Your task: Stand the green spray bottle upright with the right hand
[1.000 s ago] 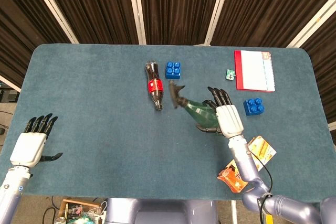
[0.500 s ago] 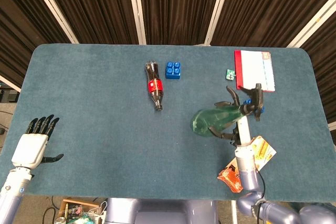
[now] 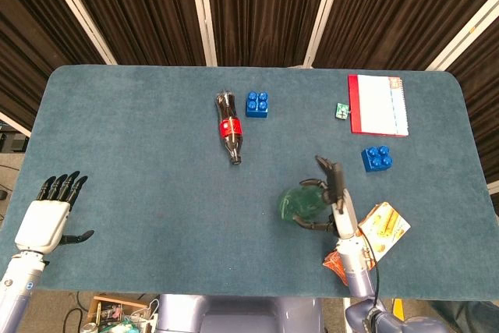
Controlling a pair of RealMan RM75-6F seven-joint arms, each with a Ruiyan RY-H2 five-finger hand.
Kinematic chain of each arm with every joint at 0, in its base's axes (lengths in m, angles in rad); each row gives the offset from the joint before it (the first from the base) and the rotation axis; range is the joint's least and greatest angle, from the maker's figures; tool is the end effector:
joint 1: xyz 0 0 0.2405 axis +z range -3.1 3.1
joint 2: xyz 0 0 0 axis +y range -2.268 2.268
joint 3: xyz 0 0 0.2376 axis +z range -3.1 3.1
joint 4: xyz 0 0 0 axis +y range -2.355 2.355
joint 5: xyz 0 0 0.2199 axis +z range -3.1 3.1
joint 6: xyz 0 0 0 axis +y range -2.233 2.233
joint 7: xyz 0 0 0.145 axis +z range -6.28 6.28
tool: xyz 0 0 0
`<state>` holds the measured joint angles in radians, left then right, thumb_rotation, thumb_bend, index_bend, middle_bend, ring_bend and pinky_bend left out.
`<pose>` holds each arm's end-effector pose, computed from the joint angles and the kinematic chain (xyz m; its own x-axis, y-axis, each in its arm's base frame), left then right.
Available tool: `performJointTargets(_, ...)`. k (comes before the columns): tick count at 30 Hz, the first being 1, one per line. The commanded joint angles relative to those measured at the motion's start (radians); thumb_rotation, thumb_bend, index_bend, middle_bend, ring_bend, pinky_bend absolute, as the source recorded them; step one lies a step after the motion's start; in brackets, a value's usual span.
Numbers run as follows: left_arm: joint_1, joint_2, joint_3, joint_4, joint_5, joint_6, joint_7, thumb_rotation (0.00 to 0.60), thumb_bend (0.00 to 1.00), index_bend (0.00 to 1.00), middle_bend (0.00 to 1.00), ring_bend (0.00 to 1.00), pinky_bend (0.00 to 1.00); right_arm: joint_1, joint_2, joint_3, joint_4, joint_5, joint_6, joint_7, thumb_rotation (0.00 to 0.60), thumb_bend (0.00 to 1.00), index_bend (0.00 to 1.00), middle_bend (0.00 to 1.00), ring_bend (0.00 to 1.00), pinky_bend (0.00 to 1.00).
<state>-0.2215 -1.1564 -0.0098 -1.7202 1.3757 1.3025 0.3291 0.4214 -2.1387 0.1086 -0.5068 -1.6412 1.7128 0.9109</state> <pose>-0.2725 0.2046 0.0952 0.5528 0.1825 0.8131 0.8327 -0.0839 -0.5473 -0.2063 -0.2610 -0.0538 -0.4257 -0.0396 0.9040 -0.7756 -0.4986 -0.3871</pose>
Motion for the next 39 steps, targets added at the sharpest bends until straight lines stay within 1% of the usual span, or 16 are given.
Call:
performJointTargets(1, 0.001, 0.002, 0.002, 0.0, 0.005, 0.0, -0.004, 0.6, 0.06, 0.0, 0.0, 0.0, 0.04, -0.011, -0.05, -0.038, 0.076, -0.019, 0.002, -0.01, 0.6, 0.7, 0.88, 0.05, 0.0, 0.0)
performJointTargets(5, 0.003, 0.005, 0.006, -0.001, 0.016, 0.005, -0.01, 0.6, 0.06, 0.0, 0.0, 0.0, 0.04, -0.009, -0.075, -0.043, 0.114, -0.014, -0.008, -0.012, 0.6, 0.7, 0.88, 0.06, 0.0, 0.0)
performJointTargets(8, 0.004, 0.009, 0.01, -0.001, 0.024, 0.004, -0.018, 0.6, 0.06, 0.0, 0.0, 0.0, 0.04, -0.008, -0.086, -0.048, 0.131, -0.006, -0.039, -0.015, 0.6, 0.7, 0.88, 0.06, 0.0, 0.0)
performJointTargets(11, 0.003, 0.011, 0.011, 0.001, 0.028, 0.001, -0.022, 0.6, 0.06, 0.0, 0.0, 0.0, 0.04, -0.005, -0.093, -0.046, 0.133, 0.005, -0.064, -0.006, 0.6, 0.7, 0.88, 0.06, 0.0, 0.0)
performJointTargets(17, 0.002, 0.011, 0.011, 0.003, 0.028, -0.002, -0.026, 0.6, 0.06, 0.0, 0.0, 0.0, 0.04, 0.001, -0.091, -0.049, 0.142, 0.012, -0.075, -0.008, 0.6, 0.7, 0.87, 0.06, 0.0, 0.0)
performJointTargets(18, 0.002, 0.011, 0.011, 0.003, 0.028, -0.002, -0.026, 0.6, 0.06, 0.0, 0.0, 0.0, 0.04, 0.001, -0.09, -0.049, 0.142, 0.013, -0.076, -0.009, 0.6, 0.7, 0.84, 0.05, 0.0, 0.0)
performJointTargets(20, 0.003, 0.012, 0.011, 0.002, 0.029, -0.002, -0.025, 0.6, 0.06, 0.0, 0.0, 0.0, 0.04, 0.002, -0.087, -0.051, 0.14, 0.014, -0.079, -0.011, 0.6, 0.69, 0.72, 0.03, 0.0, 0.0)
performJointTargets(21, 0.003, 0.012, 0.011, 0.002, 0.03, -0.001, -0.025, 0.6, 0.06, 0.0, 0.0, 0.0, 0.04, 0.002, -0.084, -0.054, 0.14, 0.013, -0.077, -0.012, 0.6, 0.67, 0.62, 0.01, 0.0, 0.0)
performJointTargets(23, 0.004, 0.012, 0.012, 0.001, 0.031, 0.0, -0.026, 0.6, 0.06, 0.0, 0.0, 0.0, 0.04, 0.0, -0.078, -0.062, 0.142, 0.007, -0.071, -0.012, 0.6, 0.62, 0.46, 0.0, 0.0, 0.0)
performJointTargets(24, 0.004, 0.012, 0.012, 0.001, 0.031, 0.001, -0.025, 0.6, 0.06, 0.0, 0.0, 0.0, 0.04, -0.001, -0.076, -0.065, 0.144, 0.005, -0.067, -0.013, 0.6, 0.59, 0.36, 0.0, 0.0, 0.0)
performJointTargets(27, 0.004, 0.011, 0.011, 0.001, 0.029, 0.0, -0.025, 0.6, 0.06, 0.0, 0.0, 0.0, 0.04, -0.001, -0.068, -0.075, 0.149, -0.003, -0.059, -0.012, 0.6, 0.53, 0.19, 0.0, 0.0, 0.0)
performJointTargets(29, 0.004, 0.011, 0.011, 0.001, 0.029, -0.001, -0.024, 0.6, 0.06, 0.0, 0.0, 0.0, 0.04, 0.0, -0.065, -0.08, 0.15, -0.007, -0.056, -0.012, 0.6, 0.49, 0.14, 0.0, 0.0, 0.0)
performJointTargets(31, 0.005, 0.011, 0.012, -0.001, 0.031, 0.001, -0.021, 0.6, 0.06, 0.0, 0.0, 0.0, 0.04, 0.0, -0.06, -0.086, 0.143, -0.009, -0.059, -0.004, 0.6, 0.38, 0.06, 0.0, 0.0, 0.0)
performJointTargets(33, 0.007, 0.011, 0.013, -0.003, 0.037, 0.006, -0.02, 0.6, 0.06, 0.0, 0.0, 0.0, 0.04, 0.0, -0.056, -0.092, 0.141, -0.011, -0.066, -0.011, 0.6, 0.28, 0.01, 0.0, 0.0, 0.0)
performJointTargets(37, 0.011, 0.013, 0.015, -0.005, 0.046, 0.016, -0.024, 0.6, 0.06, 0.0, 0.0, 0.0, 0.04, -0.001, -0.05, -0.098, 0.132, -0.014, -0.068, -0.035, 0.6, 0.15, 0.0, 0.0, 0.0, 0.0)
performJointTargets(39, 0.013, 0.014, 0.016, -0.005, 0.049, 0.018, -0.026, 0.6, 0.06, 0.0, 0.0, 0.0, 0.04, -0.002, -0.047, -0.1, 0.125, -0.014, -0.069, -0.048, 0.6, 0.12, 0.0, 0.0, 0.0, 0.0)
